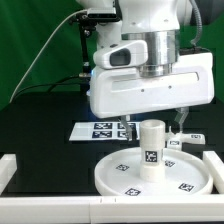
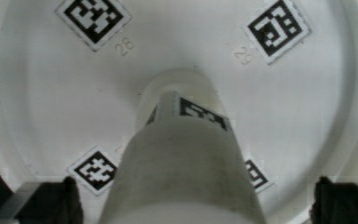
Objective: Assemble round table
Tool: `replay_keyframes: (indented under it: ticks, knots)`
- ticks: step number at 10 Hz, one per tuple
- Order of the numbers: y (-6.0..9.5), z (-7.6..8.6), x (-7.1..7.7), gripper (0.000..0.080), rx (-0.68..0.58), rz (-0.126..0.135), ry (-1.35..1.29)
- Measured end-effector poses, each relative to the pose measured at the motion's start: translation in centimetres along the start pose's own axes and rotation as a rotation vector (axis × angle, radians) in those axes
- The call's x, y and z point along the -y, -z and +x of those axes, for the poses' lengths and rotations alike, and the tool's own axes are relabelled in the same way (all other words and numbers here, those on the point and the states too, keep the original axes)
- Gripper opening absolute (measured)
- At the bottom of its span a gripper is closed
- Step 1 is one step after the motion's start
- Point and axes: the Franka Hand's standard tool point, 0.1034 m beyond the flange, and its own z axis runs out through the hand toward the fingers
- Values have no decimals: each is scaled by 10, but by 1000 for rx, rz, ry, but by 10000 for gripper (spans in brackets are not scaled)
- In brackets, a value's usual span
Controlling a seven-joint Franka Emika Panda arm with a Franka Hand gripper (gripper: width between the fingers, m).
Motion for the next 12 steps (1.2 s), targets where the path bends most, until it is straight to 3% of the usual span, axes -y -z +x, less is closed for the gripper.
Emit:
replay_keyframes:
  ticks: [2, 4, 8, 9, 12]
  knots:
    - [0, -1, -2, 649, 1, -1, -21]
    - [0, -1, -2, 402, 0, 0, -38]
    - [-1, -1, -4, 403, -59, -26, -540]
    - [-2, -1, -6, 403, -61, -16, -674]
    - [-3, -5, -9, 404, -49, 50, -1171]
